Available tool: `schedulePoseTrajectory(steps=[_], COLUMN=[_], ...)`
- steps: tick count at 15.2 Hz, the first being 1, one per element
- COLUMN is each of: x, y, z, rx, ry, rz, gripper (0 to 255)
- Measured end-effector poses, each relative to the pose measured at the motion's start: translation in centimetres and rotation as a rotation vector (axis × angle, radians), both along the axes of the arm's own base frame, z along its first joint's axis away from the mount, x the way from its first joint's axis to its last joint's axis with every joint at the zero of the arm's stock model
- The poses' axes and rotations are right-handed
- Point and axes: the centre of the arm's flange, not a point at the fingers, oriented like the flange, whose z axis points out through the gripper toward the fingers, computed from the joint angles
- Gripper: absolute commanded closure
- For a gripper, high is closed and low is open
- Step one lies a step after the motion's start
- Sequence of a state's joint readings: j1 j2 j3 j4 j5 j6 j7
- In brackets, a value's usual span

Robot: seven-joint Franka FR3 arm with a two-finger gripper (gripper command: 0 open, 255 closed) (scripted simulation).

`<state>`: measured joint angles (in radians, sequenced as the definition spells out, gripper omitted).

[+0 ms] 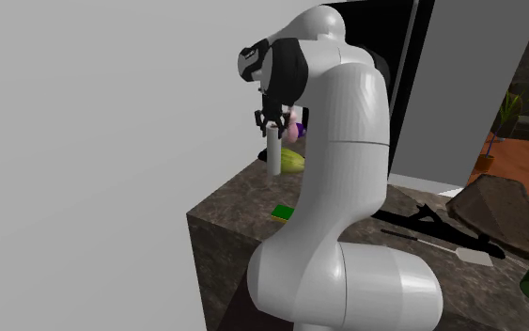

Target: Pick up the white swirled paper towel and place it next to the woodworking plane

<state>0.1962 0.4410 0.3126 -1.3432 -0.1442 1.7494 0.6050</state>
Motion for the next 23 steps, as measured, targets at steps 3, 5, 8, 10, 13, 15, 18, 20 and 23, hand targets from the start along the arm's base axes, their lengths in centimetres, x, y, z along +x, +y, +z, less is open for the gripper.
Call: schedulePoseTrajectory(steps=[3, 5, 8, 10, 13, 15, 18, 20, 23], x=[-0.1, -0.1, 0.0, 0.0, 0.0, 0.1, -0.3, -1.4, -3.2], y=[0.0, 0.0, -0.1, 0.1, 0.1, -0.1, -1.5, -3.4, -7.1], z=[1.5, 2.5, 4.2, 5.3, 6.8, 7.9, 8.9, 9.5, 10.5], rx=[0.0, 0.0, 0.0, 0.0, 0.0, 0.0, 0.0, 0.0, -0.001], ry=[0.0, 0.0, 0.0, 0.0, 0.0, 0.0, 0.0, 0.0, 0.0], rz=[0.0, 0.0, 0.0, 0.0, 0.0, 0.0, 0.0, 0.0, 0.0], gripper=[255, 255, 255, 255, 255, 255, 255, 255, 255])
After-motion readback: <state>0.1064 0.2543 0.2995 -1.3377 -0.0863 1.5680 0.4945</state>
